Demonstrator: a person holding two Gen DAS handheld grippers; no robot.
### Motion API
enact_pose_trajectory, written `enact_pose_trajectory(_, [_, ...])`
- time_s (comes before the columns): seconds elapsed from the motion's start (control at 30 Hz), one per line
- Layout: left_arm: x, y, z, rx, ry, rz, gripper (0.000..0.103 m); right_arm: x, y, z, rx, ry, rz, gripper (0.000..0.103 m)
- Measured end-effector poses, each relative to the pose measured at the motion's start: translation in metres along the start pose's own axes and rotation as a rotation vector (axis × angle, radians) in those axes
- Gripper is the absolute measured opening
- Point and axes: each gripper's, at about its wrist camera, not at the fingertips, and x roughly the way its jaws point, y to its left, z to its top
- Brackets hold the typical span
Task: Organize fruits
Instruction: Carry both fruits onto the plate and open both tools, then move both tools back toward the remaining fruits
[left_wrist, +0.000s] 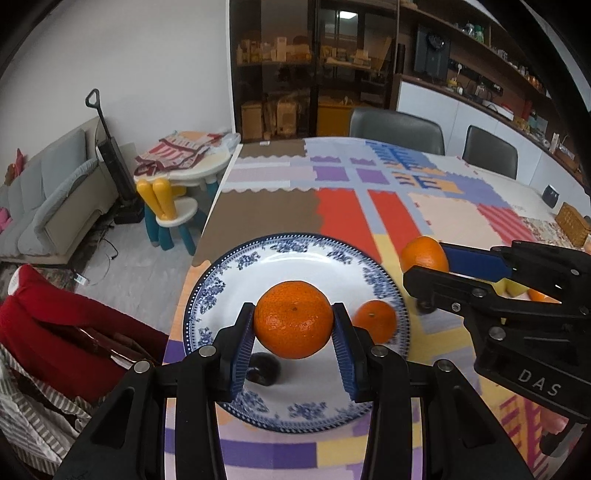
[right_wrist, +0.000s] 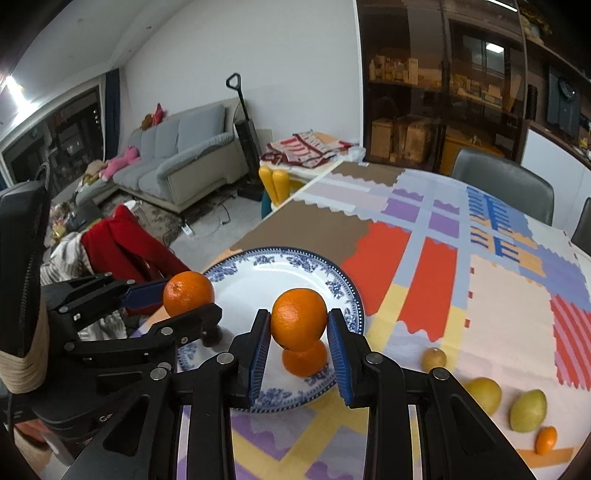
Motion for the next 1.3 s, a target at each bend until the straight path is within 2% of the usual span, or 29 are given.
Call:
enact_pose_trajectory(0.3, [0.040,0.017,0.001,-0.004,0.086,0.001,0.040,0.049,-0.006,0.006,0.019,0.086,-0.004,0.033])
enact_pose_trajectory(0.77, [0.059,0.021,-0.002,0.018,0.136,0.019,0.040,0.081,-0.006,0.006,0.017,0.152,0.008,0.033])
enact_pose_trajectory(0.83, [0.059,0.021,-0.002,0.019,0.132,0.022,0.043,0.082,-0.007,0.005,0.021,0.150,0.009,0.033])
enact_pose_trajectory(0.87, [0.058,0.021,-0.001,0.020,0.126,0.028,0.048,0.080,-0.008,0.005,0.025,0.145,0.014,0.035])
enact_pose_trajectory(0.93, [0.053,0.019,0.000,0.024,0.111,0.043,0.049,0.078,-0.009,0.006,0.027,0.139,0.010,0.041])
enact_pose_trajectory(1.13, [0.029,0.011,0.000,0.041,0.075,0.055,0.050,0.053,-0.010,0.002,0.024,0.085,-0.008,0.041])
enact_pose_trajectory(1.3, [-0.001,-0.004,0.000,0.060,0.014,0.058,0.056,0.018,-0.015,-0.003,0.032,0.023,-0.023,0.041])
